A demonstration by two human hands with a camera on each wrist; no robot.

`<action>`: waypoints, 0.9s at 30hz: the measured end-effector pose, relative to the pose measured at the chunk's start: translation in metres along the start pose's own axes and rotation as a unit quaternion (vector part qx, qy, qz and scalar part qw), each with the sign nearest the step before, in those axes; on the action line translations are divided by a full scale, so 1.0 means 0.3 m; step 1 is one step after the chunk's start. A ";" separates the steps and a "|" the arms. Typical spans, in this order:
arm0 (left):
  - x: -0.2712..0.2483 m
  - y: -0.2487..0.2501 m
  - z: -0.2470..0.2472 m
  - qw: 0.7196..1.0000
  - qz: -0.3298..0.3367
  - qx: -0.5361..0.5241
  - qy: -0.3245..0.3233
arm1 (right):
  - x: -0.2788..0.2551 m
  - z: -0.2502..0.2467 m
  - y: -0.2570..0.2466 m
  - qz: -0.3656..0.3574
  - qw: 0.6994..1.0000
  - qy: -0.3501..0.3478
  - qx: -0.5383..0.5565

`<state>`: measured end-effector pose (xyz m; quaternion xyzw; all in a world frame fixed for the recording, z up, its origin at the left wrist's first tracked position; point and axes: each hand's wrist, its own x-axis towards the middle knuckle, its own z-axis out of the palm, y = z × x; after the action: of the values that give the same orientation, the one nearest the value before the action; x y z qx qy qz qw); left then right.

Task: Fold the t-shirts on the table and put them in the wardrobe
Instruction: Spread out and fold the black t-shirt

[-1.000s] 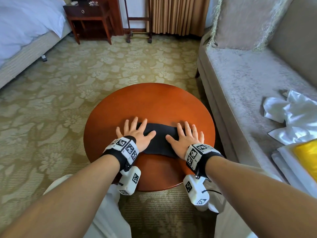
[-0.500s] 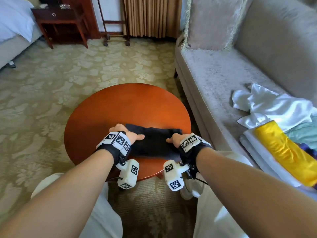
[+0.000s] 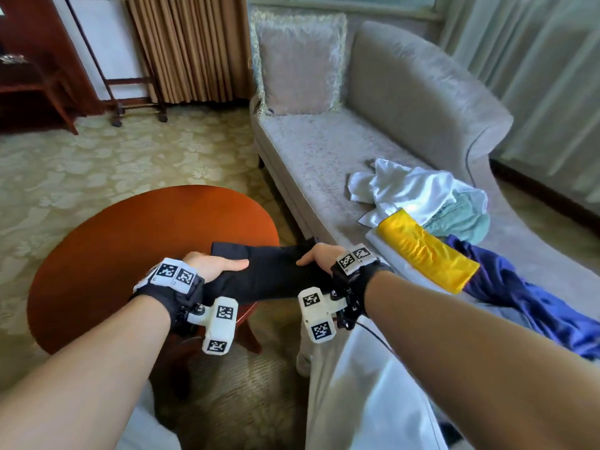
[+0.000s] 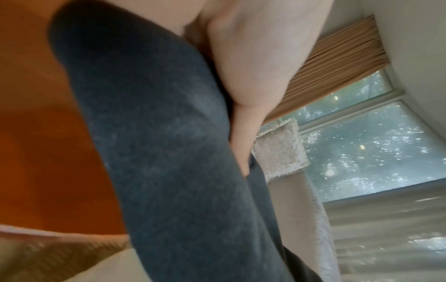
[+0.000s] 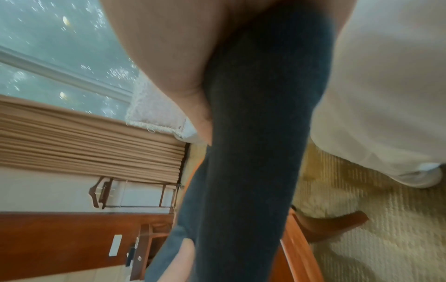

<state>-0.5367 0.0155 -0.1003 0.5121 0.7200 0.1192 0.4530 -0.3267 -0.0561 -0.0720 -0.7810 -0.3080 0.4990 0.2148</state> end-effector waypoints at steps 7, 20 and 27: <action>-0.178 0.285 0.247 0.981 0.139 -0.105 -0.082 | -0.095 -0.370 0.187 -0.004 0.977 0.157 0.144; -0.556 0.518 0.885 0.925 0.086 -0.171 -0.328 | -0.301 -0.928 0.733 0.110 0.930 0.314 0.158; -0.491 0.431 1.149 0.941 0.019 -0.152 -0.303 | -0.160 -1.000 0.920 0.122 0.943 0.306 0.057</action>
<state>-0.1789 -0.1520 -0.1336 0.4626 0.5120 0.0756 0.7198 0.0056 -0.2960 -0.0955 -0.9138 -0.1013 0.2755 0.2806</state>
